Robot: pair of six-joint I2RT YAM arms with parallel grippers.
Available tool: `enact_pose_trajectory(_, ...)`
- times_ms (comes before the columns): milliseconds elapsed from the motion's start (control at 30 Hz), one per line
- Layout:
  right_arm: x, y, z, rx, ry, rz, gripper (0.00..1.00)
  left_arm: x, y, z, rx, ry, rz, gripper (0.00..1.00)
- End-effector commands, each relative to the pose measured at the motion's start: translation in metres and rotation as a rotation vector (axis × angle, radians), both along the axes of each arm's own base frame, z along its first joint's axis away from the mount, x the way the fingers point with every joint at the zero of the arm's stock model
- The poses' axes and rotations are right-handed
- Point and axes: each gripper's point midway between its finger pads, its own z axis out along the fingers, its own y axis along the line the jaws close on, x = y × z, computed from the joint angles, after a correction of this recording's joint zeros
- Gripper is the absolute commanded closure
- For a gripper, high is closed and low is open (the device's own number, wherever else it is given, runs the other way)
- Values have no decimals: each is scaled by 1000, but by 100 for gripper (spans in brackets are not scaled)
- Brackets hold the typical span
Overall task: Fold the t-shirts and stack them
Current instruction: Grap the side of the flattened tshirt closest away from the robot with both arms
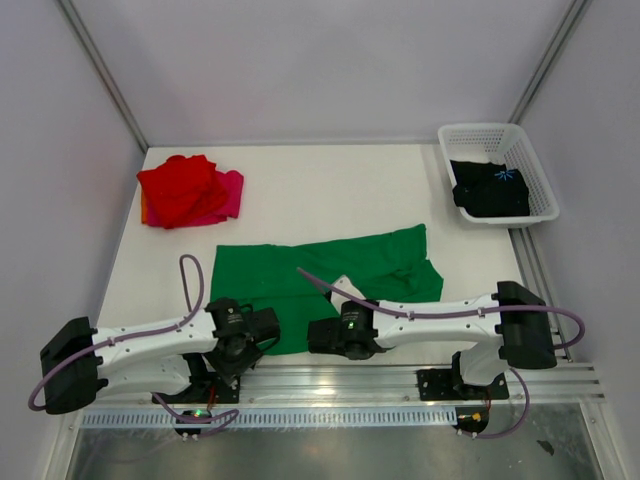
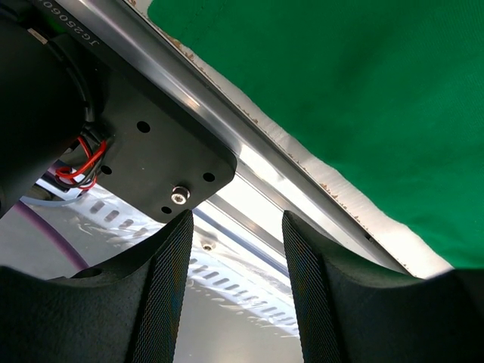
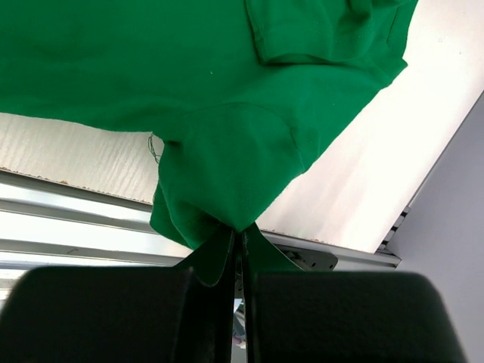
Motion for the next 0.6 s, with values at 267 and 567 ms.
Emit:
enact_pose_trajectory(267, 13, 2, 12, 18, -54, 24, 97, 19, 60, 13, 304, -239, 666, 50)
enact_pose_trajectory(567, 12, -4, 11, 30, -54, 5, 97, 20, 62, 11, 318, -252, 675, 49)
